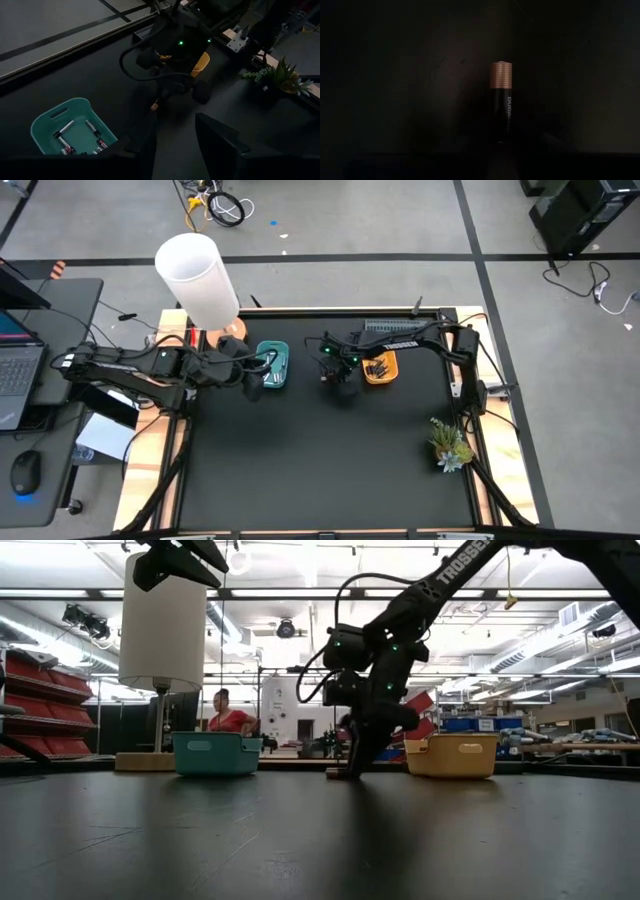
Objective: Sort batteries
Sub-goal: Put the black battery into the yellow bin
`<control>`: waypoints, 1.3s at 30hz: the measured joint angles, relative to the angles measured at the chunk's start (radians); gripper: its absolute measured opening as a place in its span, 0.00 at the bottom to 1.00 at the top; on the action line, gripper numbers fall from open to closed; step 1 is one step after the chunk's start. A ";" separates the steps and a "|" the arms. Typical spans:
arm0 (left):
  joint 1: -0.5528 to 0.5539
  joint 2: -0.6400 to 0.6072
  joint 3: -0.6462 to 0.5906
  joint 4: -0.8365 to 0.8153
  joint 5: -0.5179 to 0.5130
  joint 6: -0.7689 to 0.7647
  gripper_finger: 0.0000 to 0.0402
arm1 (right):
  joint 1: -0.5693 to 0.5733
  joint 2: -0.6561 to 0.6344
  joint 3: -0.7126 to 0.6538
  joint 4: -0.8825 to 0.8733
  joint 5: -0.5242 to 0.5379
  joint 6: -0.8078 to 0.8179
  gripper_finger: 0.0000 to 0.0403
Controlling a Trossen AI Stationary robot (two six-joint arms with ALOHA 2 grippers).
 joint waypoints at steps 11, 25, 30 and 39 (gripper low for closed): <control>0.000 0.000 0.000 0.001 0.000 0.000 0.37 | 0.007 0.008 0.087 -0.161 0.027 0.087 0.11; 0.001 0.000 0.000 0.003 -0.001 0.027 0.37 | -0.064 0.009 0.325 -0.652 0.132 0.103 0.11; 0.001 0.000 0.000 0.003 -0.001 0.027 0.37 | -0.140 -0.034 0.343 -0.867 0.164 0.175 0.11; -0.004 -0.003 0.000 -0.010 -0.051 0.016 0.37 | -0.229 -0.079 0.246 -0.892 0.021 0.293 0.22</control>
